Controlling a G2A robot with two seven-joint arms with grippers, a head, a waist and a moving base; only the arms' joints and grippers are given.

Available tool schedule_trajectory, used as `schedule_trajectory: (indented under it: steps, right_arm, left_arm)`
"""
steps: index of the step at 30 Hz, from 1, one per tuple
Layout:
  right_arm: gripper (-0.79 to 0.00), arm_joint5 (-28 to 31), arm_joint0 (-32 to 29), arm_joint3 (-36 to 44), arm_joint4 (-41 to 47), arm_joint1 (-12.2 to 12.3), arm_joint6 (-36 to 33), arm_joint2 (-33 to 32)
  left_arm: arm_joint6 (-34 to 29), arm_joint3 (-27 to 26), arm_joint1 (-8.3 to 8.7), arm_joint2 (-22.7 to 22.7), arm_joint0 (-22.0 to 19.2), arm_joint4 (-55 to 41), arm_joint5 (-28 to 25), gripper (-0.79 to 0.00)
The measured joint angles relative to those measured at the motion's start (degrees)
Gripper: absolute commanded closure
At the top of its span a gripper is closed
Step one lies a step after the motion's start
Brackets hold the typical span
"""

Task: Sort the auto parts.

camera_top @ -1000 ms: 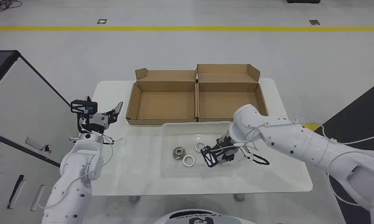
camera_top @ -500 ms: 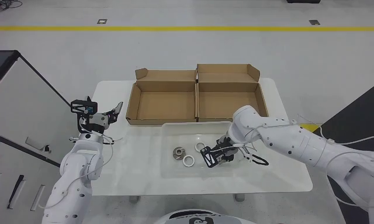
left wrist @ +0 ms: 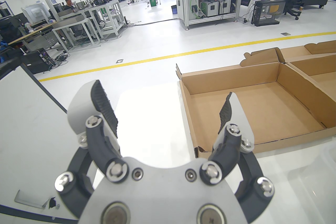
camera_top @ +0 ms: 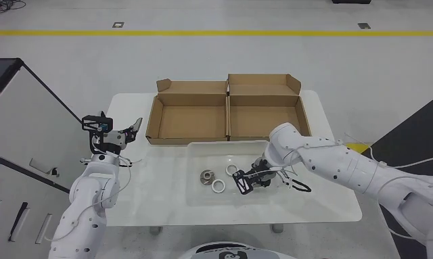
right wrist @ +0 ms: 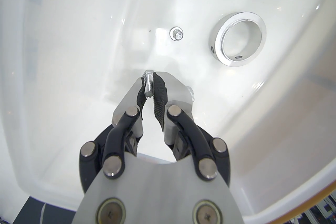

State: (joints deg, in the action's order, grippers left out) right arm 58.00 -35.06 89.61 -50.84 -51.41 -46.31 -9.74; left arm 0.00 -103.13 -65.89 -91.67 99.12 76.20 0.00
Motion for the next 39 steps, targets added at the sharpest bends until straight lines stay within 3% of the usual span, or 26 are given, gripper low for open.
schedule_trajectory:
  steps: [10,27,39]
  right_arm:
    - [0.0,0.0,2.33,1.91,1.66,0.85,0.0,0.0]
    - [0.0,0.02,12.05,9.23,18.65,6.81,0.04,0.0]
    - [0.0,0.0,12.82,8.47,24.22,7.46,3.68,-0.07]
  left_arm:
    - [0.0,0.0,0.0,0.0,0.0,0.0,0.0,-0.785]
    - [0.0,0.0,0.0,0.0,0.0,0.0,0.0,-0.785]
    - [0.0,0.0,0.0,0.0,0.0,0.0,0.0,-0.785]
